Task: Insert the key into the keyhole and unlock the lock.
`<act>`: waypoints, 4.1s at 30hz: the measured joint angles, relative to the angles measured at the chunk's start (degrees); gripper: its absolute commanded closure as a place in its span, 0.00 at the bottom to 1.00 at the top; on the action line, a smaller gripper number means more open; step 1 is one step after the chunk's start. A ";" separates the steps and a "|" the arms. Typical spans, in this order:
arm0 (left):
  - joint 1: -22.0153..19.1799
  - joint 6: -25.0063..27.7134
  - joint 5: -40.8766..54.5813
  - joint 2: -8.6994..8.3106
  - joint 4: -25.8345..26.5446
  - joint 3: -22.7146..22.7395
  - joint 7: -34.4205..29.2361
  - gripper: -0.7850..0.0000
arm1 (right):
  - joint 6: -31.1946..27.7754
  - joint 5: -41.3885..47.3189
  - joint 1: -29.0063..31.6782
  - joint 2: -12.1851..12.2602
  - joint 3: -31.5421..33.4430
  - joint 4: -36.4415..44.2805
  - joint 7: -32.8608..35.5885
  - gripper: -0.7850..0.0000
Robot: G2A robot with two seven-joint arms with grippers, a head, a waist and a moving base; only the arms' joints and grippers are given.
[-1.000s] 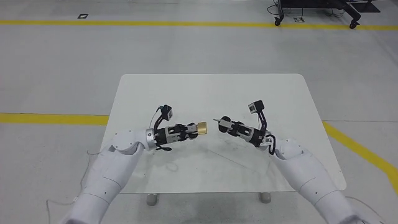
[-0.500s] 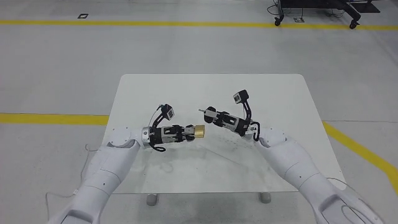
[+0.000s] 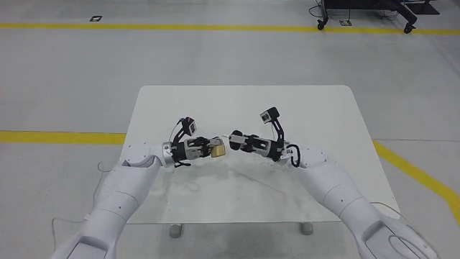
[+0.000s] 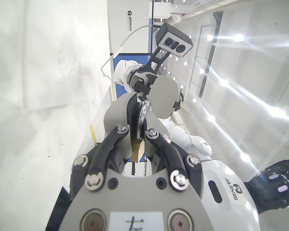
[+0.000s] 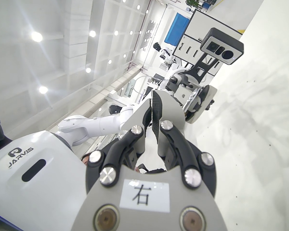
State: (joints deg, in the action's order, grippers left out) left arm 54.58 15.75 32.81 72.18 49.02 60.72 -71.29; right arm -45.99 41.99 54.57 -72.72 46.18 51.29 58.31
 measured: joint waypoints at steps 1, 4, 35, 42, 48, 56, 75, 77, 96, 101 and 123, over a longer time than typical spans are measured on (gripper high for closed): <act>-0.01 0.00 0.01 -0.02 -0.11 0.06 0.09 1.00 | -0.20 0.37 0.20 0.06 0.34 0.23 -0.23 1.00; 0.00 0.01 0.01 -0.02 -0.10 0.07 0.10 1.00 | -0.54 1.07 0.53 0.16 0.89 0.67 -0.57 1.00; -7.89 -18.12 -5.04 3.28 0.11 -7.29 19.28 1.00 | 15.83 -17.85 17.41 6.83 16.01 24.61 -16.34 1.00; -5.84 -17.06 -5.93 3.37 1.22 -7.48 22.56 1.00 | 17.43 -19.27 17.56 6.83 15.81 25.23 -18.08 1.00; -5.32 -16.63 -6.80 3.87 3.24 -7.25 30.09 1.00 | 26.62 -28.48 20.82 6.64 15.71 30.48 -30.52 1.00; -5.02 -14.99 -5.24 4.90 2.88 -7.74 32.76 1.00 | 37.15 -37.82 25.50 6.20 14.40 37.15 -44.52 1.00; -6.24 -12.44 -0.37 6.54 -1.19 -7.51 26.82 1.00 | 35.67 -36.23 24.68 3.65 10.74 36.96 -51.82 1.00; -6.32 -12.32 -0.59 6.64 -1.37 -7.54 26.93 1.00 | 35.45 -36.08 24.64 3.53 10.81 36.83 -51.80 1.00; -5.28 -9.68 -1.96 6.89 -0.50 -6.03 27.72 1.00 | 34.05 -31.18 24.38 2.11 11.65 34.16 -51.32 1.00; -5.07 -9.87 -2.47 6.94 -0.19 -5.87 27.52 1.00 | 34.10 -30.49 24.05 1.77 11.81 33.48 -51.14 1.00; -4.43 -8.82 -9.55 7.00 1.84 -6.04 30.46 1.00 | 36.70 -34.94 23.34 0.22 11.03 32.53 -54.83 1.00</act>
State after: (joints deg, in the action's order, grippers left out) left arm 50.15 6.94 23.25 79.18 50.86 54.67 -40.83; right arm -9.30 7.05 77.91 -72.50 57.22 83.82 3.49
